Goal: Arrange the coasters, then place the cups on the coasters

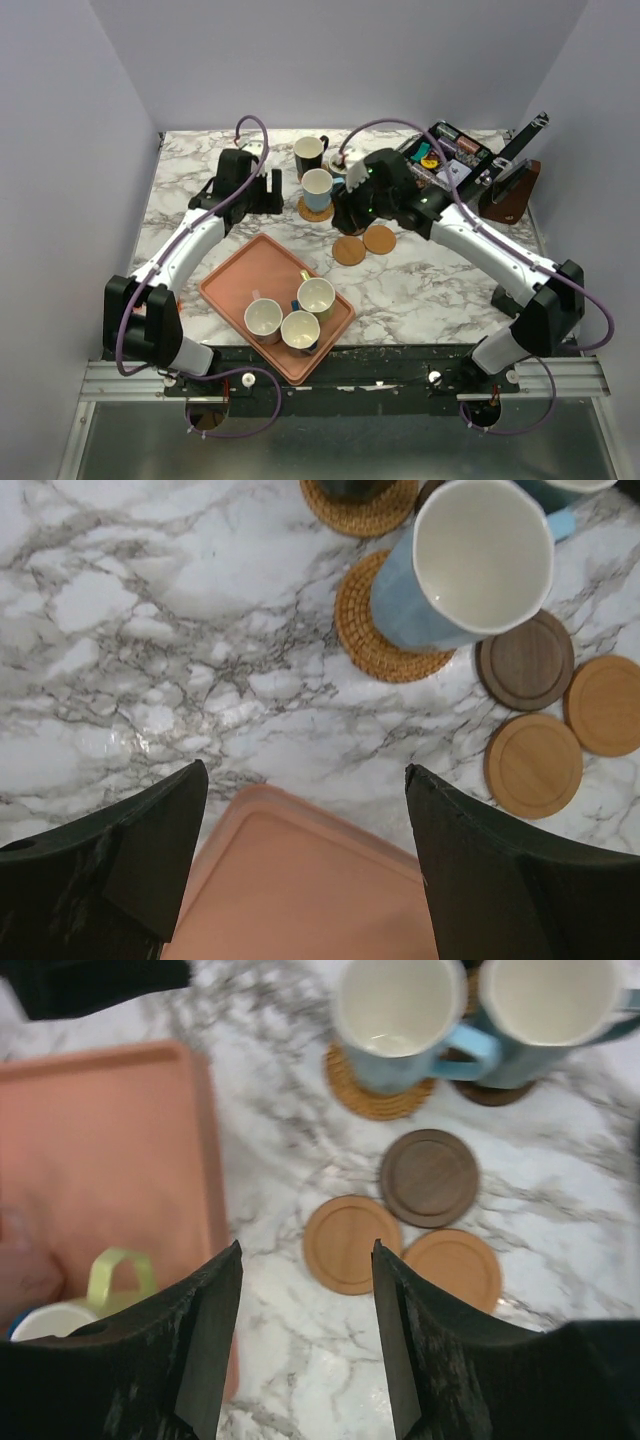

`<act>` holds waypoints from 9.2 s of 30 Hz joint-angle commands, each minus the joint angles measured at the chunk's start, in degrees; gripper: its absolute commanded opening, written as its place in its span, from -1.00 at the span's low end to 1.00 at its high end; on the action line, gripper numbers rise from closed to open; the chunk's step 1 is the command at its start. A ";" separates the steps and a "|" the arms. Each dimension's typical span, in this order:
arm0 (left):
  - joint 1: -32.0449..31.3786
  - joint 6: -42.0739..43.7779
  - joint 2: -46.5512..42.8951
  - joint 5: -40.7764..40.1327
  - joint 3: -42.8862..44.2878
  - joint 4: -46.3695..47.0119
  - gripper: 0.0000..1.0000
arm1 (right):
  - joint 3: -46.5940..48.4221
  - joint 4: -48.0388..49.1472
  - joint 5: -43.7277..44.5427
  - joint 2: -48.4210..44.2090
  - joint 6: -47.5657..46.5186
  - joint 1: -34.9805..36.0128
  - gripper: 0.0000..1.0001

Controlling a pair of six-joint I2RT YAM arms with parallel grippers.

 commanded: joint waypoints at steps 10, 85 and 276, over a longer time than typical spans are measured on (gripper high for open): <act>0.58 -2.89 -9.91 -5.86 -10.48 -0.69 0.75 | -1.67 -9.59 -7.32 7.70 -7.78 13.63 0.18; 1.90 1.15 -12.38 -16.32 -9.69 2.21 0.89 | 24.60 -17.58 23.35 24.91 19.02 -5.52 -0.99; -13.92 -13.35 -14.30 -17.89 9.73 -9.82 0.71 | 15.03 -22.51 39.70 9.28 36.68 -3.41 -0.99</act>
